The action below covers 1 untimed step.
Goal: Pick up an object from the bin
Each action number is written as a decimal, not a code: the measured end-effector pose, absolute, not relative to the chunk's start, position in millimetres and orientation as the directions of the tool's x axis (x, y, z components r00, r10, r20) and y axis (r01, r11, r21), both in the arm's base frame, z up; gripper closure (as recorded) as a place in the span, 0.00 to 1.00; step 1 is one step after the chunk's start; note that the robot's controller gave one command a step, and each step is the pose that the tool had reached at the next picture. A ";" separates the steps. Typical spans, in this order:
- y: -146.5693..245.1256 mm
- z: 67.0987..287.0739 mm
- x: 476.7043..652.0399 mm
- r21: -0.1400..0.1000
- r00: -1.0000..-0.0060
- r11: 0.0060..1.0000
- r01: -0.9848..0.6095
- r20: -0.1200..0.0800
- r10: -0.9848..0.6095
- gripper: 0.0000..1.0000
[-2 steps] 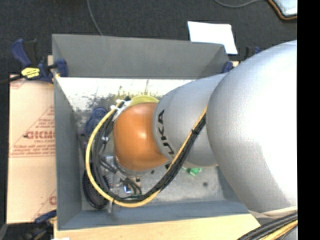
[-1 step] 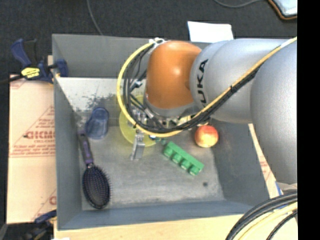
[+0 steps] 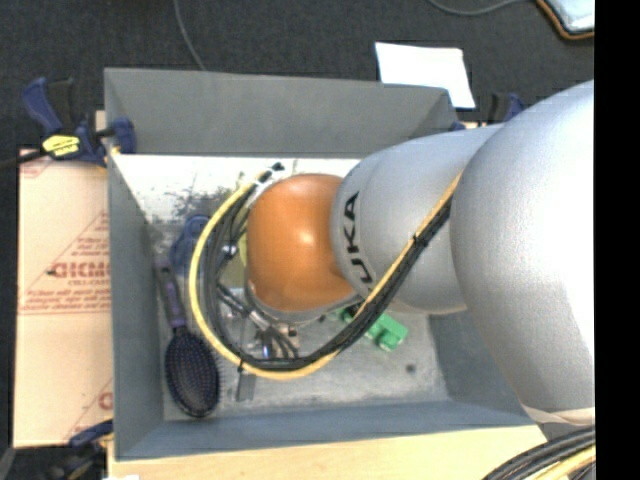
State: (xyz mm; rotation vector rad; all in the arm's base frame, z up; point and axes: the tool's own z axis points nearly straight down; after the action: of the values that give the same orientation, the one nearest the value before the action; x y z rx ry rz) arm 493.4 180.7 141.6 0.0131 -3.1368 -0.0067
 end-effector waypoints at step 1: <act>125.3 153.3 579.0 0.006 -0.995 0.995 0.096 -0.022 0.096 0.00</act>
Offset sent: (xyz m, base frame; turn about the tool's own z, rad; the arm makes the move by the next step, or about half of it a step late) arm 0.0192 -0.1095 0.0060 -0.1654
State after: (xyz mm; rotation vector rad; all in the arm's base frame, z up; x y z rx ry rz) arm 579.0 125.3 153.3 -0.1519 -3.1599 -0.0085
